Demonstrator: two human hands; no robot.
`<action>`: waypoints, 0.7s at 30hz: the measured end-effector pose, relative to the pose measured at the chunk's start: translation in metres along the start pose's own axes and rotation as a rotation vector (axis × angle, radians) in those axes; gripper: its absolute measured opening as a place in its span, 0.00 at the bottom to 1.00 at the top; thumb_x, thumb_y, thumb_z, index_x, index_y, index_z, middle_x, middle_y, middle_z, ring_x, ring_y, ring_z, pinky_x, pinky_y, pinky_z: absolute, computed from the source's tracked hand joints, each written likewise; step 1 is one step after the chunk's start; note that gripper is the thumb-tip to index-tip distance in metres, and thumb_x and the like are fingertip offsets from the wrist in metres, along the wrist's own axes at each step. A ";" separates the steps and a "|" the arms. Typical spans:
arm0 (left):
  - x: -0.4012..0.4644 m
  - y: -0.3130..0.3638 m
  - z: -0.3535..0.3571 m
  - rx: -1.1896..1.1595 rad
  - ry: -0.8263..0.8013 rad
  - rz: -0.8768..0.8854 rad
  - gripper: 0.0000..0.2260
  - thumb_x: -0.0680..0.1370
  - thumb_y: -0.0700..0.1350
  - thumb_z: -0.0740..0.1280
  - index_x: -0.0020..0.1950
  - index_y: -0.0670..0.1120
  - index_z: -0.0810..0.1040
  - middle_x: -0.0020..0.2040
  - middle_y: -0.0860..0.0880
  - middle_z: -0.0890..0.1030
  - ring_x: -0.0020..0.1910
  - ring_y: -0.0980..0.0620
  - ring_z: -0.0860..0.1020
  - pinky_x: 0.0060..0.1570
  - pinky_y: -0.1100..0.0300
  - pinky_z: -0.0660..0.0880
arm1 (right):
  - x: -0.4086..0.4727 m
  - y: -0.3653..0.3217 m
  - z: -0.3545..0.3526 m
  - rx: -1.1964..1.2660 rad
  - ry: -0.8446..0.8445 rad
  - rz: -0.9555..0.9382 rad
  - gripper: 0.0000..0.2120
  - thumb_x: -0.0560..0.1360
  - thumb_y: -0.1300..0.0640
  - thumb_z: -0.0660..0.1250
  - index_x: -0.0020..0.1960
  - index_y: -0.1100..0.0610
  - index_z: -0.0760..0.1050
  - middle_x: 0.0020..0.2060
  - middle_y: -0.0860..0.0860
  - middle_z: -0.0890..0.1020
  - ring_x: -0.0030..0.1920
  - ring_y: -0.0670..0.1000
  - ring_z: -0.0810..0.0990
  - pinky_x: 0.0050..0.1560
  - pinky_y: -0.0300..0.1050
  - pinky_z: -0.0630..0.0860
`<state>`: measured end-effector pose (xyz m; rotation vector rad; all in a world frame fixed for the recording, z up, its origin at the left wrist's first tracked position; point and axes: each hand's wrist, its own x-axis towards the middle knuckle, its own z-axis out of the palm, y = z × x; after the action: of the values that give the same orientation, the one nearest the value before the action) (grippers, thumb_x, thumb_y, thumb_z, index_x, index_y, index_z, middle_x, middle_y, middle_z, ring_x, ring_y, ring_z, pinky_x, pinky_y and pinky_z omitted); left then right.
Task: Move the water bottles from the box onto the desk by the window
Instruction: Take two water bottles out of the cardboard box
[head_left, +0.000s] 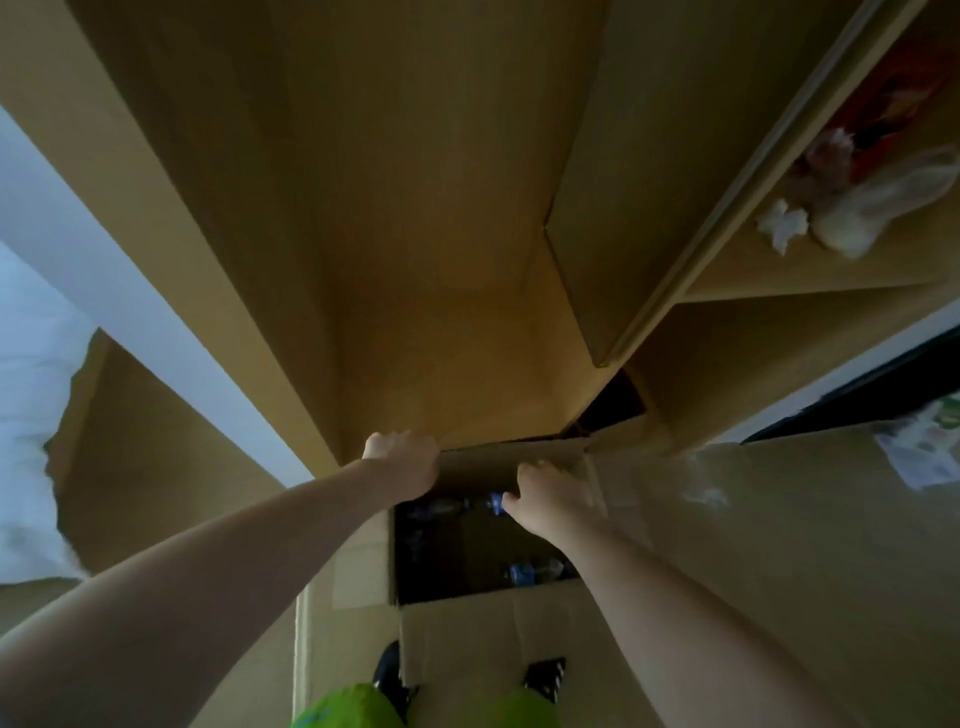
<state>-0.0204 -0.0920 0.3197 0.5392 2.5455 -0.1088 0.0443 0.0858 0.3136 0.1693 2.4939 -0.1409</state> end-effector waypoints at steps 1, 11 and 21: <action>0.005 0.002 0.006 -0.020 -0.008 -0.029 0.13 0.80 0.44 0.54 0.58 0.47 0.77 0.53 0.48 0.80 0.47 0.49 0.78 0.39 0.57 0.67 | 0.009 0.006 0.003 -0.008 -0.016 -0.020 0.18 0.81 0.45 0.56 0.63 0.55 0.71 0.57 0.54 0.75 0.55 0.55 0.77 0.53 0.50 0.76; 0.047 0.058 0.065 -0.281 -0.203 -0.253 0.13 0.81 0.47 0.54 0.58 0.48 0.76 0.47 0.49 0.76 0.44 0.49 0.74 0.45 0.57 0.68 | 0.089 0.092 0.047 -0.097 -0.192 -0.183 0.16 0.79 0.44 0.60 0.58 0.55 0.73 0.57 0.53 0.75 0.56 0.55 0.76 0.56 0.55 0.76; 0.158 0.108 0.200 -0.406 -0.233 -0.266 0.13 0.81 0.48 0.53 0.59 0.50 0.75 0.57 0.48 0.79 0.55 0.46 0.77 0.51 0.53 0.73 | 0.221 0.163 0.163 -0.042 -0.349 -0.174 0.10 0.80 0.48 0.60 0.53 0.55 0.72 0.48 0.51 0.75 0.45 0.51 0.75 0.44 0.45 0.72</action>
<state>-0.0035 0.0263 0.0701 0.0268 2.3084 0.2338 -0.0104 0.2426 0.0410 -0.0845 2.1582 -0.1734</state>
